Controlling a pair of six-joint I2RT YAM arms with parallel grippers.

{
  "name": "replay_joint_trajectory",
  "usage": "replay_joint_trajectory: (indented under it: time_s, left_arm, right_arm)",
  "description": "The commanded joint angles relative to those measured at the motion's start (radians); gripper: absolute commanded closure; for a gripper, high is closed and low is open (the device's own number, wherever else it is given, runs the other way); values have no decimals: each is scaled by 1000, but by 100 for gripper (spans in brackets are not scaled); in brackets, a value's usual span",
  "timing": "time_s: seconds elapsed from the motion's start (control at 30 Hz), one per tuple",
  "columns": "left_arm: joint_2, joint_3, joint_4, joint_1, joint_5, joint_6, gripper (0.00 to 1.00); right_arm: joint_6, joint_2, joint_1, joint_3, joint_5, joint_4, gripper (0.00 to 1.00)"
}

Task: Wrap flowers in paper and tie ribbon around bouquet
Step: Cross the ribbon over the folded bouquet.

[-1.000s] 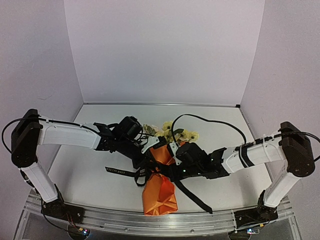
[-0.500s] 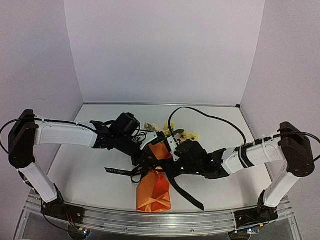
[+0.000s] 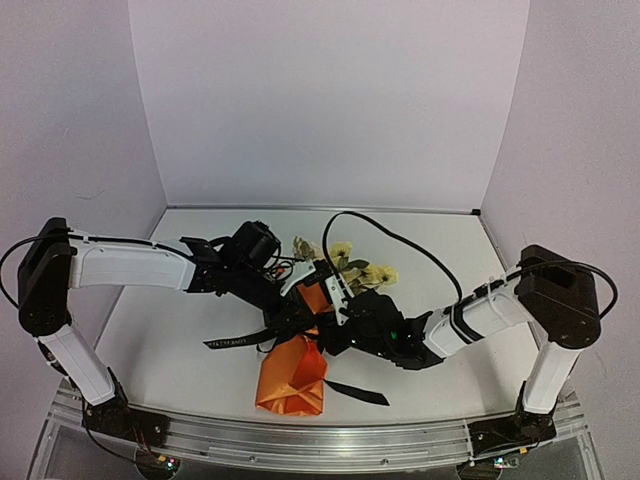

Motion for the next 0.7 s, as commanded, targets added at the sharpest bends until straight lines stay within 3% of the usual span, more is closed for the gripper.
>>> replay_joint_trajectory:
  time_s: [0.0,0.47,0.67]
  left_arm:
    - [10,54,10,2,36,-12,100]
    - [87,78,5,2,16,-21,99]
    - [82,81,9,3,-23,-29,78]
  right_arm:
    - [-77,11,4,4,38,106,100]
    - [-253,36,3,72,125,105,100]
    - [-278,48,3,91,123,105,100]
